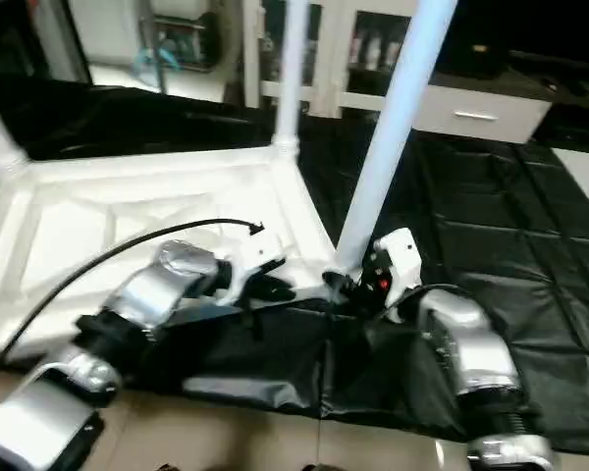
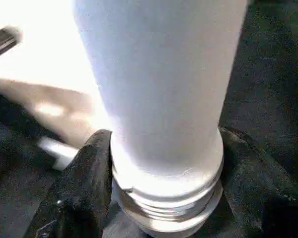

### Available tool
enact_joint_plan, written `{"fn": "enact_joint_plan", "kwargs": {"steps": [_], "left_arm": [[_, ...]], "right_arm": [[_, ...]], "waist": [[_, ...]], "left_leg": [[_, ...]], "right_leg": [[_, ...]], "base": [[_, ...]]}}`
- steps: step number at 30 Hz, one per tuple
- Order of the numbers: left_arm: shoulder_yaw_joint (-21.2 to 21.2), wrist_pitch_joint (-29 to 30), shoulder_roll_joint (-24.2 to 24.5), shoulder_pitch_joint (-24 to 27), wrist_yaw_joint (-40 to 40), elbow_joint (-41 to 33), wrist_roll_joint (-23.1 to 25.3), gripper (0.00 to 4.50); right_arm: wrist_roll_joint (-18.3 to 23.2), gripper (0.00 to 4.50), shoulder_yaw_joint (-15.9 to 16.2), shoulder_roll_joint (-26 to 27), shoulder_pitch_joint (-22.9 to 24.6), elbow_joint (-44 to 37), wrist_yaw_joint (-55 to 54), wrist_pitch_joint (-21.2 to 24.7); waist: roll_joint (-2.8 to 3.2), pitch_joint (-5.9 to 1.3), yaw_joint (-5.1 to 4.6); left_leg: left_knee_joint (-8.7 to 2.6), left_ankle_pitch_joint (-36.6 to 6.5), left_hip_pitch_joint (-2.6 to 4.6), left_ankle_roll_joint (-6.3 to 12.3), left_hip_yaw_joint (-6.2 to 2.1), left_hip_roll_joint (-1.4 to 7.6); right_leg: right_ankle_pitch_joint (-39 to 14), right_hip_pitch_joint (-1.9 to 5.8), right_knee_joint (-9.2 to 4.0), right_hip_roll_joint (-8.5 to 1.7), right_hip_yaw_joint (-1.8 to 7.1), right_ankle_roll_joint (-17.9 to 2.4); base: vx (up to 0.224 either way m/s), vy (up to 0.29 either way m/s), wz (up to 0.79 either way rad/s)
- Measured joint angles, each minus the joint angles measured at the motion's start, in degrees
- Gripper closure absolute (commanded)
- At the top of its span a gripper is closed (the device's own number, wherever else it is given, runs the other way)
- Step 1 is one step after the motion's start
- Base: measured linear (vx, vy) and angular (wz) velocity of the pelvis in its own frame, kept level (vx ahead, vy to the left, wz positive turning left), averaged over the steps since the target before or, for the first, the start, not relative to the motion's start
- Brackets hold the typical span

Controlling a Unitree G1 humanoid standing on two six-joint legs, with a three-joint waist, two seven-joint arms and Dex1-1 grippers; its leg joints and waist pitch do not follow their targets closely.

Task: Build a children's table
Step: Rotate leg to tighten

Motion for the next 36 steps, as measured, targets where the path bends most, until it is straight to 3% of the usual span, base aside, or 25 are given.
{"fn": "enact_joint_plan", "kwargs": {"steps": [5,9,12,17,21,24,26,31,36], "left_arm": [[1.25,1.22,-3.29,-2.76,8.29,4.47,0.67,4.5],[3.35,0.11,-7.74,-6.07,18.63,10.94,2.08,4.5],[3.9,-0.56,-8.65,-6.45,20.06,11.96,2.02,4.5],[3.96,-1.69,-8.83,-7.23,20.36,13.34,1.91,4.5],[4.23,-2.94,-8.92,-7.52,20.36,14.48,2.02,4.5],[4.22,-3.06,-8.83,-7.55,19.8,14.46,2.08,4.5],[4.23,-3.59,-8.29,-7.55,19.72,14.43,2.14,4.5],[3.79,-4.19,-6.82,-6.95,17.19,12.8,2.19,4.5],[0.85,-3.66,-2.47,-2.54,7.35,4.19,1.77,4.5]], "right_arm": [[-3.06,1.81,-1.09,6.21,-3.4,2.92,-14.15,-1.16],[-10.34,1.81,-0.87,14.81,-9.64,12.34,-35.31,-9.24],[-10.67,1.82,-1.19,16.24,-10.54,14.64,-39.54,-12.02],[-10.31,1.82,-2.96,16.85,-11.07,15.88,-39.15,-14.05],[-6.66,1.82,-5.48,15.82,-10.93,16.28,-33.21,-14.04],[-4.35,1.12,-6.45,14.85,-9.55,14.07,-29.78,-12.76],[-1.22,1.1,-7.07,14.85,-7.7,10.75,-26.25,-11.99],[0.9,0.61,-6.8,12.22,-3.19,2.89,-20.86,-8.75],[4.51,0.21,-5.61,3.06,-0.05,-6.51,-9.87,-1.88]], "waist": [[0.12,-0.02,-0.82],[0.52,-0.21,-1.52],[0.65,-0.29,-1.3],[0.64,-0.28,-0.98],[0.69,-0.25,-0.65],[0.71,-0.24,-0.31],[0.83,-0.18,-0.37],[1.27,0.08,-0.21],[1.31,0.08,0.43]], "left_leg": [[-0.04,-0.01,-0.17,-0.02,-0.1,0.0],[-0.04,0.0,-0.3,-0.04,-0.19,-0.11],[-0.08,-0.01,-0.4,-0.04,-0.19,-0.11],[-0.11,-0.01,-0.72,-0.01,-0.16,-0.1],[-0.09,-0.01,-0.7,0.0,-0.12,-0.08],[-0.13,-0.01,-0.69,0.0,-0.12,-0.07],[-0.2,0.0,-0.74,0.04,-0.06,-0.07],[-0.19,0.01,-0.72,0.04,-0.05,-0.03],[-0.21,0.02,-0.7,0.06,-0.04,-0.02]], "right_leg": [[0.0,-0.06,0.0,0.05,-0.06,0.0],[0.0,-0.42,-0.02,0.01,-0.07,0.0],[0.01,-0.46,-0.01,0.02,-0.04,-0.01],[0.15,-0.64,0.02,0.02,-0.04,-0.24],[0.15,-0.65,0.02,0.02,-0.02,-0.24],[0.14,-0.65,0.02,0.02,-0.03,-0.24],[0.14,-0.66,0.02,0.02,0.0,-0.24],[0.14,-0.76,0.07,0.04,0.01,-0.25],[0.11,-0.77,0.05,0.04,0.01,-0.21]], "base": [[0.0,0.0,0.0],[0.0,0.0,0.0],[0.0,0.0,0.0],[0.0,0.0,0.0],[0.0,0.0,0.0],[0.0,0.0,0.0],[0.0,0.0,0.0],[0.0,0.0,0.0],[0.0,0.0,0.0]]}}
